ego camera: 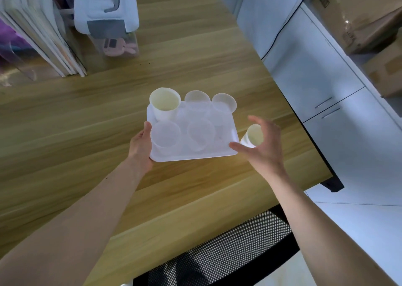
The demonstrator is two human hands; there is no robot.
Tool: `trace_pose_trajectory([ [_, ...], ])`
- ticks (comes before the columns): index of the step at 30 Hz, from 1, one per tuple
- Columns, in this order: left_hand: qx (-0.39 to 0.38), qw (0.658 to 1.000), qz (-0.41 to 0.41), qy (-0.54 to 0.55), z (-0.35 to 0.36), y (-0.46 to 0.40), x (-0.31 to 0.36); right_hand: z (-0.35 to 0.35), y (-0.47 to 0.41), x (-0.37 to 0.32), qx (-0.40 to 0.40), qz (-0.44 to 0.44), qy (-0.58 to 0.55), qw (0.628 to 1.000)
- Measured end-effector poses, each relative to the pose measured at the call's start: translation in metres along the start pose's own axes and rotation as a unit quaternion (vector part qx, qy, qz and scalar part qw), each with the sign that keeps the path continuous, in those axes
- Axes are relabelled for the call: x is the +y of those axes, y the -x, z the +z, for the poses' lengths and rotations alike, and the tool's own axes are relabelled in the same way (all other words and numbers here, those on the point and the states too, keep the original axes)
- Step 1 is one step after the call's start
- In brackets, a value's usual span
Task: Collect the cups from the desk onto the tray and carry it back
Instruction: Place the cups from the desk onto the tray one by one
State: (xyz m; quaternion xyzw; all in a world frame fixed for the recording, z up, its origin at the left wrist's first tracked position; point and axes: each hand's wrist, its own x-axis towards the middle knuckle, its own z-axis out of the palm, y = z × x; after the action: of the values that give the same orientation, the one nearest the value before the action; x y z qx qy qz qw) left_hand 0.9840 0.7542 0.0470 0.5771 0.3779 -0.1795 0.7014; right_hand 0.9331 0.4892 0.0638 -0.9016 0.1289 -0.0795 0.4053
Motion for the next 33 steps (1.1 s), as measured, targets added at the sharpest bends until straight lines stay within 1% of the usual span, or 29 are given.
trace_pose_trajectory([
  [2, 0.000, 1.000, -0.004, -0.001, 0.003, -0.003, -0.001, -0.007, -0.004, 0.020, 0.036, 0.022, 0.014, 0.999],
  [3, 0.004, 1.000, -0.005, -0.005, 0.004, -0.004, -0.001, -0.010, -0.006, 0.028, 0.041, 0.038, 0.022, 0.998],
  [6, 0.025, 1.000, -0.003, -0.019, 0.009, -0.006, -0.002, -0.014, -0.014, 0.046, 0.013, 0.085, 0.044, 0.995],
  [9, 0.032, 0.999, -0.002, -0.021, 0.011, -0.008, -0.002, -0.013, -0.021, 0.052, -0.018, 0.109, 0.045, 0.993],
  [13, 0.041, 0.999, -0.001, -0.027, 0.012, -0.009, -0.001, -0.012, -0.026, 0.053, -0.030, 0.124, 0.038, 0.991],
  [15, 0.043, 0.999, 0.002, -0.030, 0.013, -0.008, 0.000, -0.014, -0.026, 0.051, -0.020, 0.131, 0.023, 0.991],
  [19, 0.041, 0.999, 0.005, -0.032, 0.013, -0.007, 0.001, -0.020, -0.027, 0.033, 0.020, 0.101, -0.006, 0.995],
  [22, 0.032, 0.999, 0.015, -0.028, 0.013, -0.007, 0.001, -0.020, -0.028, 0.017, 0.026, 0.072, -0.027, 0.997],
  [28, 0.028, 0.999, 0.014, -0.039, 0.013, -0.003, 0.001, -0.007, -0.025, -0.002, -0.045, 0.031, -0.044, 0.998],
  [33, 0.019, 0.999, 0.024, -0.041, 0.012, 0.002, 0.002, 0.000, -0.024, -0.007, -0.071, 0.019, -0.043, 0.996],
])
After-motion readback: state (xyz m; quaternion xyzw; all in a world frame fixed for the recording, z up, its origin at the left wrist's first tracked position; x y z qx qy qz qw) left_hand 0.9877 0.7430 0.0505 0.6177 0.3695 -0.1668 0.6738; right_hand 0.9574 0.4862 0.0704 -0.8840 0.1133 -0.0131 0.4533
